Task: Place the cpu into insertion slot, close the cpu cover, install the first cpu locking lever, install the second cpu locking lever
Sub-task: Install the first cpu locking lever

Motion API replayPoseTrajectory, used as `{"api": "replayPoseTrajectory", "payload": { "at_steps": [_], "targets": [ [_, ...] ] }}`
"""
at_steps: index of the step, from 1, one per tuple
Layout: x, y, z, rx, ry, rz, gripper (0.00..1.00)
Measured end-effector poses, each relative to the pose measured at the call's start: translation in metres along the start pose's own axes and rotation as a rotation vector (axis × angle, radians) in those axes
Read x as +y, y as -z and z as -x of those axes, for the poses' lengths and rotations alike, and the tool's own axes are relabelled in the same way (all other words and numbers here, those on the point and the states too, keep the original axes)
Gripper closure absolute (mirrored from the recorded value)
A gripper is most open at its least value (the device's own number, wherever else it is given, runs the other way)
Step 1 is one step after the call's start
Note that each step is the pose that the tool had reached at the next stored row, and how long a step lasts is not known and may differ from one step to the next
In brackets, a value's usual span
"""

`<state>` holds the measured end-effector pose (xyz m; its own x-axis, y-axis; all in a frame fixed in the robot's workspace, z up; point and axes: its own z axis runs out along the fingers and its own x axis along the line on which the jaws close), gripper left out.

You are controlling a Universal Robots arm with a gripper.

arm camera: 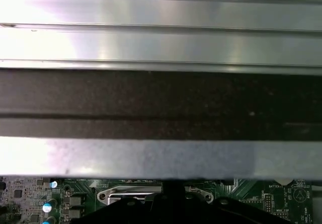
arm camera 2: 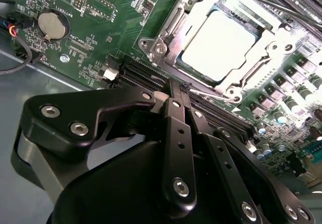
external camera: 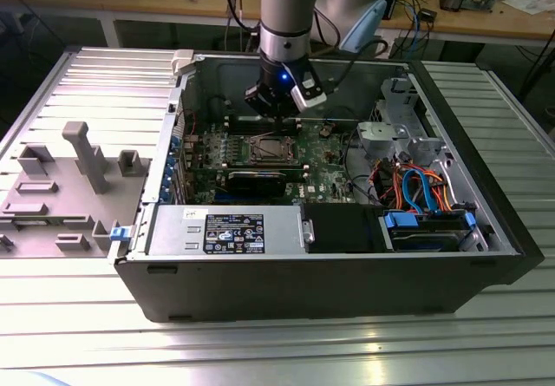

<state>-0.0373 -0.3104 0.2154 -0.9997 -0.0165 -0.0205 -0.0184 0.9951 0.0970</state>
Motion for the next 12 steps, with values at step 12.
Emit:
{"api": "replayPoseTrajectory", "payload": {
  "at_steps": [12],
  "targets": [
    [-0.0008,-0.0075,0.0018,0.0,0.0,0.0,0.89]
  ]
}}
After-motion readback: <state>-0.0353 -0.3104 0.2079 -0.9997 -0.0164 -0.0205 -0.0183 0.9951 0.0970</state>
